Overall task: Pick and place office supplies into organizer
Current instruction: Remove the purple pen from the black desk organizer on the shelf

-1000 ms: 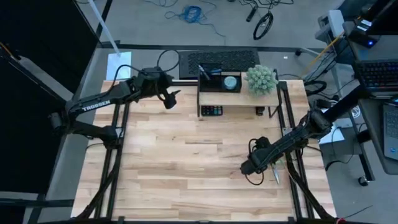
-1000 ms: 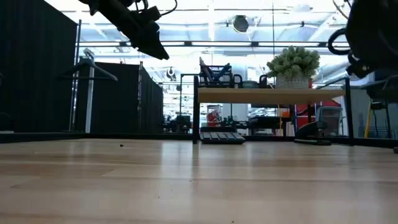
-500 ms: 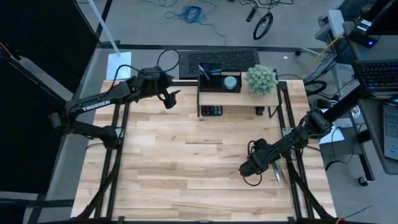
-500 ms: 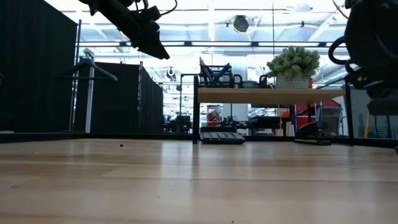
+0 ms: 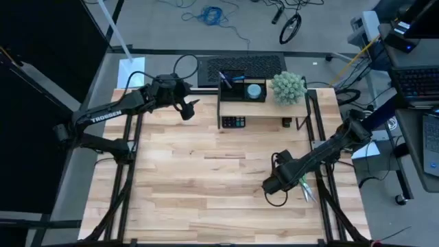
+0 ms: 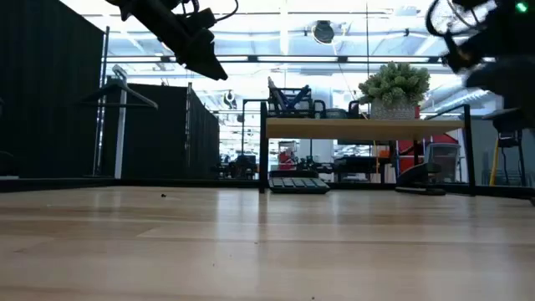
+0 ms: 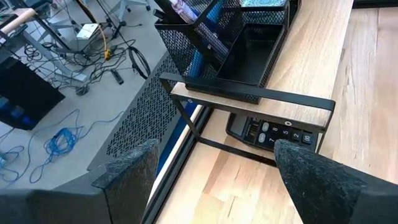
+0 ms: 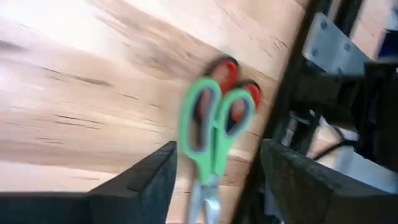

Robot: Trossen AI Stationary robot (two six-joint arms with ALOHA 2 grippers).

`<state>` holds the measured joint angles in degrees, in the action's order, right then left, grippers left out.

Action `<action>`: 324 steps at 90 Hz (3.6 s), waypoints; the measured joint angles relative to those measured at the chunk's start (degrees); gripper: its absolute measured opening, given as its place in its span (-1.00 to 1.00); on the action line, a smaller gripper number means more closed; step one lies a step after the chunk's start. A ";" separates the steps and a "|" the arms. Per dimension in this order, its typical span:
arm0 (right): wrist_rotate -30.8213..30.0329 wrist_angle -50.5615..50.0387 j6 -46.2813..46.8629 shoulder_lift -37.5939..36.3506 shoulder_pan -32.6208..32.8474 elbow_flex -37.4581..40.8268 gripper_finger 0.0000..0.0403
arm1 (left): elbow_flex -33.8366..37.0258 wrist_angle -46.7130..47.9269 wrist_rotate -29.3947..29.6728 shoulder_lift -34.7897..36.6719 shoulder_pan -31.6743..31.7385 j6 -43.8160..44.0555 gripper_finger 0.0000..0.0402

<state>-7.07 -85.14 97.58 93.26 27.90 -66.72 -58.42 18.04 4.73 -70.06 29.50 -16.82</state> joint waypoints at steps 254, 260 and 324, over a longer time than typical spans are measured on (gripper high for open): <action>-0.54 93.05 -105.79 1.31 -56.59 -13.57 -0.92 | -0.02 0.61 0.11 0.00 0.00 -0.09 0.54; -0.54 94.25 -105.81 0.44 -56.16 -13.57 -0.92 | 0.00 0.61 0.10 0.00 0.00 -0.09 0.54; -0.74 44.24 -74.44 -20.52 -40.63 -13.59 -0.92 | -0.01 0.54 0.11 0.00 0.00 -0.07 0.54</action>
<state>-7.81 -40.90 23.14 72.74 -12.74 -80.31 -58.42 18.59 4.84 -70.06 29.50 -16.89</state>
